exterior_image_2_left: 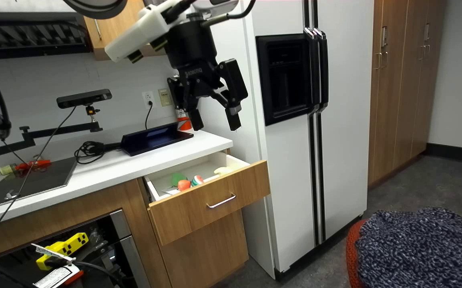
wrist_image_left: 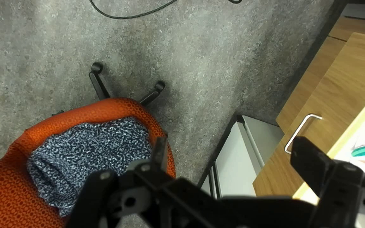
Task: Close the open drawer
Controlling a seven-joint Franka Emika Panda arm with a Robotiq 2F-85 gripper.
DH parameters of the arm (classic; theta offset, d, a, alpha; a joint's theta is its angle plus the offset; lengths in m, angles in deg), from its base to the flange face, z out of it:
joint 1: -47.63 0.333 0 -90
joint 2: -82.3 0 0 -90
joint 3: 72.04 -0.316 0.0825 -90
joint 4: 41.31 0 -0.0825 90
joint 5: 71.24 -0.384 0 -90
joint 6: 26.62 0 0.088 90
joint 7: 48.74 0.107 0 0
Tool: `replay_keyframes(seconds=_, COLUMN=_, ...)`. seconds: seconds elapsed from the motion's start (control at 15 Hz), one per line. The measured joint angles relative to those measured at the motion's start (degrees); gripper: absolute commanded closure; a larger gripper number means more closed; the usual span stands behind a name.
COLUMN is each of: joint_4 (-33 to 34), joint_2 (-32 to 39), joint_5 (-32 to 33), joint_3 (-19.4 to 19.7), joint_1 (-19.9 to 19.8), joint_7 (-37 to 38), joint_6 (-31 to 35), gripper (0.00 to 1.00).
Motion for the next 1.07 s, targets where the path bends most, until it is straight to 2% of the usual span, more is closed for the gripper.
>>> replay_keyframes(seconds=0.67, joint_4=0.00, joint_2=0.00, joint_5=0.00, joint_3=-0.07, joint_1=0.00, joint_7=-0.10, joint_6=0.00, gripper=0.00)
replay_keyframes(seconds=1.07, joint_4=11.70, joint_2=3.82, joint_5=-1.64, joint_3=-9.65, joint_1=3.88, joint_7=6.35, joint_6=-4.97, gripper=0.00)
